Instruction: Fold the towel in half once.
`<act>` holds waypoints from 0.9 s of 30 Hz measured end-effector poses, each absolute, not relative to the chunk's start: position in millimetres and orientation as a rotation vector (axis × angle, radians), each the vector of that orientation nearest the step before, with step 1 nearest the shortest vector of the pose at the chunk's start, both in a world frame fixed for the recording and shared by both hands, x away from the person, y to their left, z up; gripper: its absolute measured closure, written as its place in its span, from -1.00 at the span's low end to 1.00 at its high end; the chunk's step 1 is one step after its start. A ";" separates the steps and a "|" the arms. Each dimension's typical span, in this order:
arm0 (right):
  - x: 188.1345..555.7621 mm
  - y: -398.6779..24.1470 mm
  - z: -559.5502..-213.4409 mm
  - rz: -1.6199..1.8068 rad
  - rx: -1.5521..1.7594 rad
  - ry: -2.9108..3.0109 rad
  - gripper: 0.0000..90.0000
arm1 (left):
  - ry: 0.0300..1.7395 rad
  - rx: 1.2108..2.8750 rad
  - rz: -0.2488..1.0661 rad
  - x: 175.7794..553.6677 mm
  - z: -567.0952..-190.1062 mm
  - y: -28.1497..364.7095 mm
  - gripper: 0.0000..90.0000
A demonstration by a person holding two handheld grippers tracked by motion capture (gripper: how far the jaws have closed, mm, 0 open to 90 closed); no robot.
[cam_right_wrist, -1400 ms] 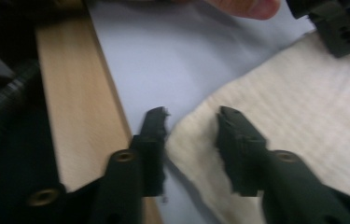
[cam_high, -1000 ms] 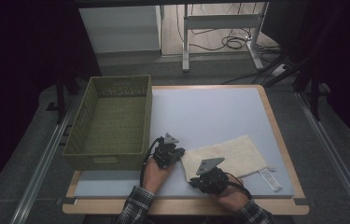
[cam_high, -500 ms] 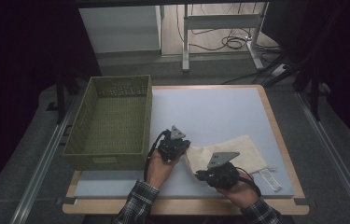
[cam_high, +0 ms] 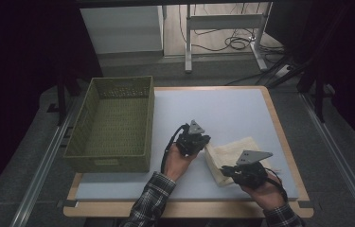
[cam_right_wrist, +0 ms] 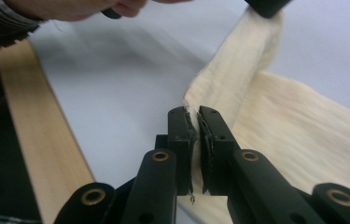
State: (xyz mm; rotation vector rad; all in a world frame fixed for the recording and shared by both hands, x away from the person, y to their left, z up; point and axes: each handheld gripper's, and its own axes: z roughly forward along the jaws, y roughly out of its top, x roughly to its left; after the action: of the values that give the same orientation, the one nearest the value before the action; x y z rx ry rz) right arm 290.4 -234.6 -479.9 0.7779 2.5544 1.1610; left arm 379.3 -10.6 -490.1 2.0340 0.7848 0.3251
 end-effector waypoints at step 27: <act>305.5 -329.4 -490.6 1.131 1.086 2.389 0.85 | 0.650 2.124 0.327 417.4 -486.7 -117.4 0.93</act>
State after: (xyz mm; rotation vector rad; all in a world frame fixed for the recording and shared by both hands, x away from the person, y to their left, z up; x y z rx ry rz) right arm 305.5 -329.4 -490.6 1.0857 2.3888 1.1315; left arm 417.4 -117.4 -486.7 2.1239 0.6505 0.3272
